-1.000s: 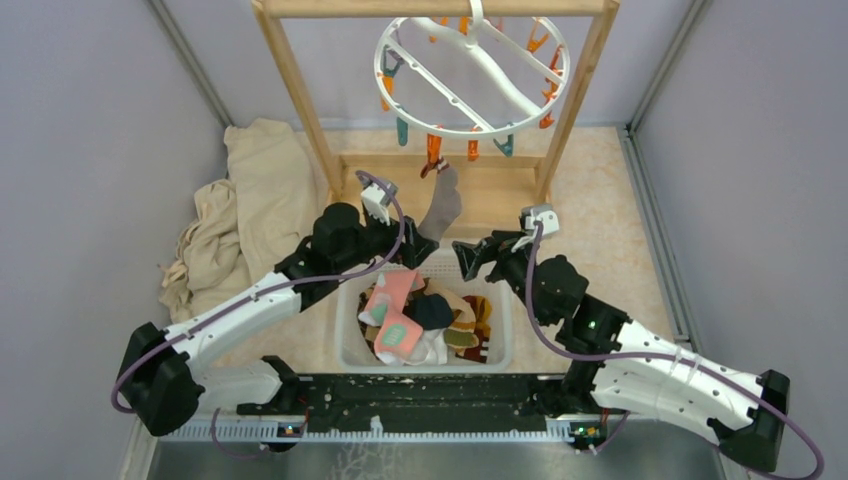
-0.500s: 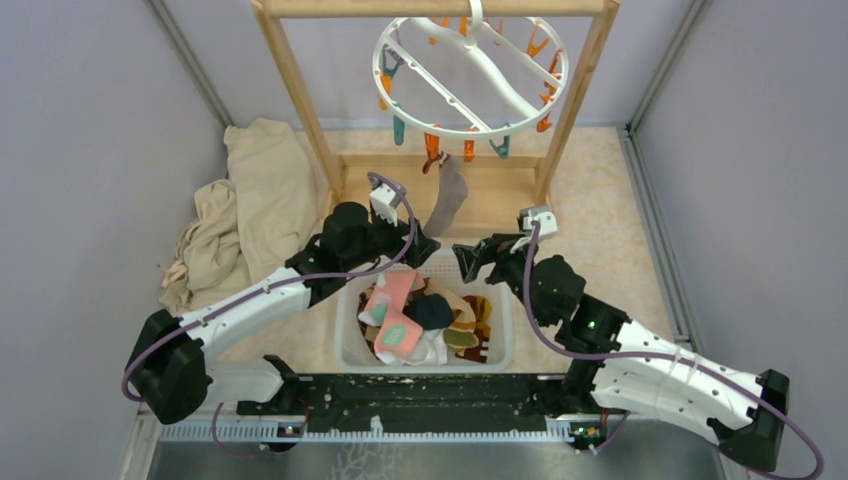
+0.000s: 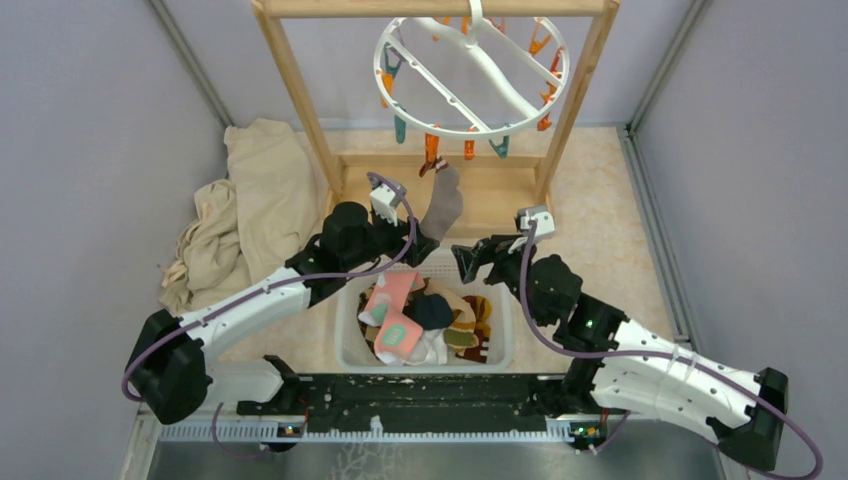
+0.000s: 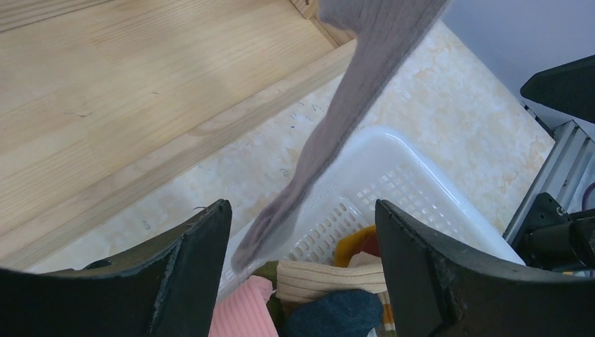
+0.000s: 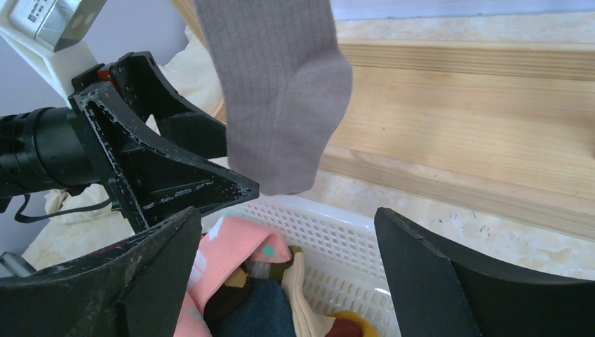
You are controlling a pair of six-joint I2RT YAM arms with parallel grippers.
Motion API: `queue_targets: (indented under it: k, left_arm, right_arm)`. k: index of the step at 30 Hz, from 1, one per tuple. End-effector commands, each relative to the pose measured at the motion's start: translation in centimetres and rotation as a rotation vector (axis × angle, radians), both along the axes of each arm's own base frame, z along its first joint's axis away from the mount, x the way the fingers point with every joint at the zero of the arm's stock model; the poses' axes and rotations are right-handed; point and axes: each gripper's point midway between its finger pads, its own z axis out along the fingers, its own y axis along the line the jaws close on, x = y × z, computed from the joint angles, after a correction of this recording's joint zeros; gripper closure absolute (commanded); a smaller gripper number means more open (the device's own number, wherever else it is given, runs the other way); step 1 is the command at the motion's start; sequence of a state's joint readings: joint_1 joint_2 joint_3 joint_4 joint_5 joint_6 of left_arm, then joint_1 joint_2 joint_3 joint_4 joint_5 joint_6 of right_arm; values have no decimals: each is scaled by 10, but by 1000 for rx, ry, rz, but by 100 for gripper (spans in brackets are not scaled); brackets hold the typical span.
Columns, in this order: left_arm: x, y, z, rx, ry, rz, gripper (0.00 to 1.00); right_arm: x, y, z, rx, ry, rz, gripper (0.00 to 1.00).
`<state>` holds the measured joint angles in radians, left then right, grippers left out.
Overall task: Remove the socks clipped to the hanger
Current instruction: Remove the sock from the hanger.
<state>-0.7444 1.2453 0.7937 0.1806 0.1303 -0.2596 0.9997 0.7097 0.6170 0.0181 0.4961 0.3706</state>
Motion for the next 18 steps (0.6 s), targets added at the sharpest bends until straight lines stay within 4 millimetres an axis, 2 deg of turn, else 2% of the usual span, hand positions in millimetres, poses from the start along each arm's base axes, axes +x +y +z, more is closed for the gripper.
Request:
queue_targets:
  k: [1,9,18]
  left_arm:
    - [1,0,10,-19,-50,0,19]
    - [4,6,4,-4,-60,28,9]
    - [8,8,0,2,-60,54,7]
  right_arm:
    - [0,6,19,52,-26,12,6]
    - [2,11,16,38,-19,19,6]
    - [3,14,14,35,-23,25,6]
